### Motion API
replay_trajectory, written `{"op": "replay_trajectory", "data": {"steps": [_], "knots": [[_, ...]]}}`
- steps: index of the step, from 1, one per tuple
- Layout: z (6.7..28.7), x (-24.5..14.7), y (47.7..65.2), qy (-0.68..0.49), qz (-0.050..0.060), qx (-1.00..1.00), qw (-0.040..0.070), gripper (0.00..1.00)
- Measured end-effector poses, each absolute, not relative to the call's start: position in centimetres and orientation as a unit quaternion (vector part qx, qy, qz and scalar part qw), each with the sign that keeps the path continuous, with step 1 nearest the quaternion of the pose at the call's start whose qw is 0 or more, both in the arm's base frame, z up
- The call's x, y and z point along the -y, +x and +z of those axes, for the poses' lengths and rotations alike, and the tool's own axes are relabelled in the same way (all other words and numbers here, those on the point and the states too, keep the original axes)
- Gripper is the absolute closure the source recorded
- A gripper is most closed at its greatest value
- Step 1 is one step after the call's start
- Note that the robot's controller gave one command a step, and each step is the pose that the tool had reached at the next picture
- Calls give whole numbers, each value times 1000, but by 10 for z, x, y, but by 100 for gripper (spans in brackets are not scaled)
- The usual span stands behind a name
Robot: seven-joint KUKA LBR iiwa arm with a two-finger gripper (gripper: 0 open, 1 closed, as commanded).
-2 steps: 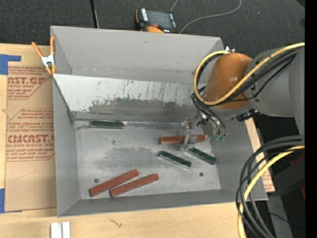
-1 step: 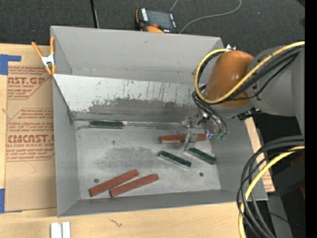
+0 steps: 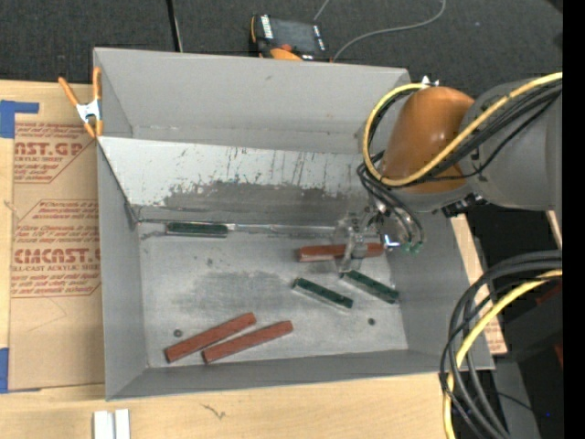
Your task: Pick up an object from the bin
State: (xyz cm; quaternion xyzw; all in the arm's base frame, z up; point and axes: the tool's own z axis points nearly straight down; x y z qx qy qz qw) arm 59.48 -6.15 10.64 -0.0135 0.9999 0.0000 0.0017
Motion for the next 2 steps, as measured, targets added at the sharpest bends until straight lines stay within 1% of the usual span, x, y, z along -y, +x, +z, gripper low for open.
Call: {"op": "replay_trajectory", "data": {"steps": [1,2], "knots": [[118,62,596,-13,0,-1000,2,100],[153,62,597,-13,0,-1000,3,100]]}}
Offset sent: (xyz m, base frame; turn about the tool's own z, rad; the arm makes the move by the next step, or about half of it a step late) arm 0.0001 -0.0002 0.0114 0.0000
